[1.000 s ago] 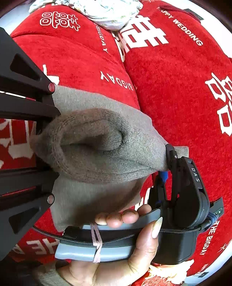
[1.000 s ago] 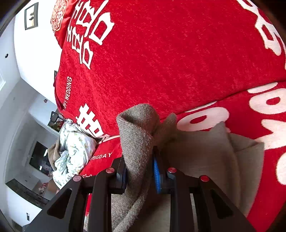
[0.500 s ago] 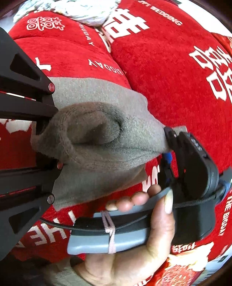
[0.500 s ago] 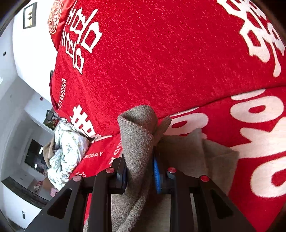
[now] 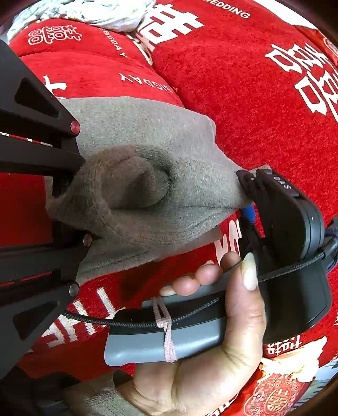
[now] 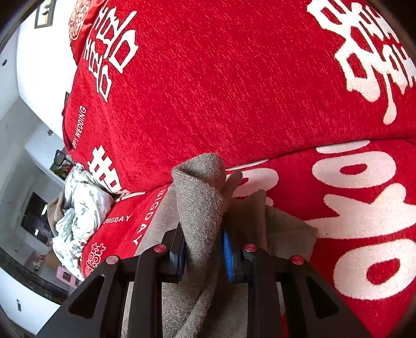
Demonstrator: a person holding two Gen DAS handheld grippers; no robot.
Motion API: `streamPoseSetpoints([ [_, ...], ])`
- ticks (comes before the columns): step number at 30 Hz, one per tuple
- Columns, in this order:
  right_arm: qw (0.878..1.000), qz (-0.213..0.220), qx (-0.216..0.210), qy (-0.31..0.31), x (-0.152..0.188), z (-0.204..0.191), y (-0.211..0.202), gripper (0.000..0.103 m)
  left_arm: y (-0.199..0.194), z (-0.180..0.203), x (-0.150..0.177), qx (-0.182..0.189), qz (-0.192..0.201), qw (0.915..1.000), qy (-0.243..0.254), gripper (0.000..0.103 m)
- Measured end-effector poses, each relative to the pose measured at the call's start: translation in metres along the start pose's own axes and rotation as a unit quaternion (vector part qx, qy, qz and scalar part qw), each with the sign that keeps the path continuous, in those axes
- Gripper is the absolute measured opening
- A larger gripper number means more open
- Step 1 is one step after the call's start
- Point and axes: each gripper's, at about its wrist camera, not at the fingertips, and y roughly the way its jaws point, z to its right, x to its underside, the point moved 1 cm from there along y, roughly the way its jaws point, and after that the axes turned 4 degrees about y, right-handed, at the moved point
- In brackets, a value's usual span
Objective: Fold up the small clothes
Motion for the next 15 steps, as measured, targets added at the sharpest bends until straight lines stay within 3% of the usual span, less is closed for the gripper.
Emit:
streamPoseSetpoints([
  [15, 1.000, -0.001, 0.008, 0.013, 0.002, 0.013, 0.009, 0.025, 0.018, 0.017, -0.006, -0.010, -0.015, 0.9995, 0.026, 0.009],
])
